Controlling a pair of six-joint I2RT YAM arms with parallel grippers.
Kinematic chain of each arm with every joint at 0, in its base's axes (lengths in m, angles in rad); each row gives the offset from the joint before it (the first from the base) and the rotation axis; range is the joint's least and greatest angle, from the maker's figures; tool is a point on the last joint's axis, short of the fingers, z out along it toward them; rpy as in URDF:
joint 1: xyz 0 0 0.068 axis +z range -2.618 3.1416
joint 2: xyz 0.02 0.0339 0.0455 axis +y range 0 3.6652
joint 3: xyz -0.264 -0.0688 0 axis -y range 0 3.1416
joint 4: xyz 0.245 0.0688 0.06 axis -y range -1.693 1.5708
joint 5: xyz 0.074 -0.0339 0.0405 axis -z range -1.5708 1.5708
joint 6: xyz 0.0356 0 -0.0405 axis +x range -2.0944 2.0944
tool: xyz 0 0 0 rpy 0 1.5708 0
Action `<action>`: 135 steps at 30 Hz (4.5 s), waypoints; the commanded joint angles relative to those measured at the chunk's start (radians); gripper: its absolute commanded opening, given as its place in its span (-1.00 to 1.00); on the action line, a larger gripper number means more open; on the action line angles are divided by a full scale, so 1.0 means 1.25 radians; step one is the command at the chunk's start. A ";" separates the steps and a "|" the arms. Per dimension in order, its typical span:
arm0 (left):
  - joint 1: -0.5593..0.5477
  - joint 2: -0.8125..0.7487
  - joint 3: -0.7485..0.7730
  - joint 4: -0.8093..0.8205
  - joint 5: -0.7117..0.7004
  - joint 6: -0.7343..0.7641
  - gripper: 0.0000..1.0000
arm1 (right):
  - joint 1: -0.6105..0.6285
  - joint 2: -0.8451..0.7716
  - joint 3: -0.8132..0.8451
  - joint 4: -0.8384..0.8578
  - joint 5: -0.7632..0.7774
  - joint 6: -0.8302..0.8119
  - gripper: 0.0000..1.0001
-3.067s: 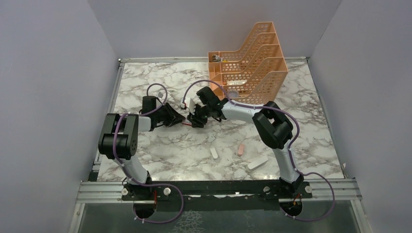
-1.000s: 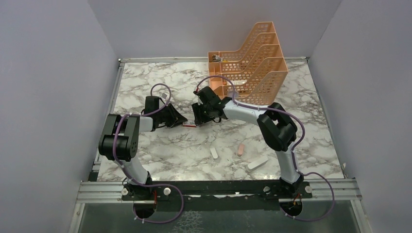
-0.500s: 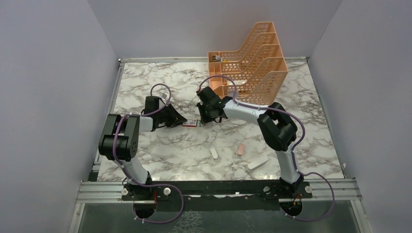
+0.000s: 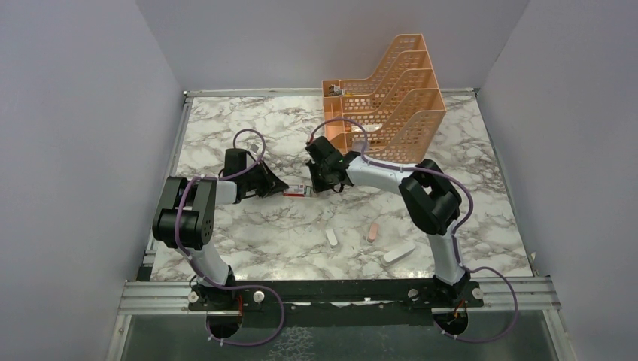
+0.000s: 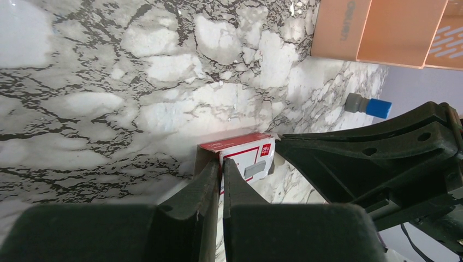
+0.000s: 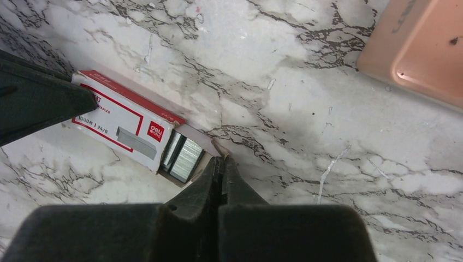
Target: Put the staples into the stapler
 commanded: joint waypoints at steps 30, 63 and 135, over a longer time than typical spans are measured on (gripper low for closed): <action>0.009 -0.236 0.041 -0.254 -0.185 0.098 0.26 | -0.042 -0.288 -0.245 0.033 0.051 0.005 0.07; -0.193 -0.122 -0.074 0.029 -0.360 -0.150 -0.07 | -0.021 -0.160 -0.312 0.288 -0.148 0.162 -0.30; -0.196 -0.525 -0.181 -0.296 -0.346 -0.020 0.32 | 0.265 -0.405 -0.401 -0.041 0.117 0.157 -0.17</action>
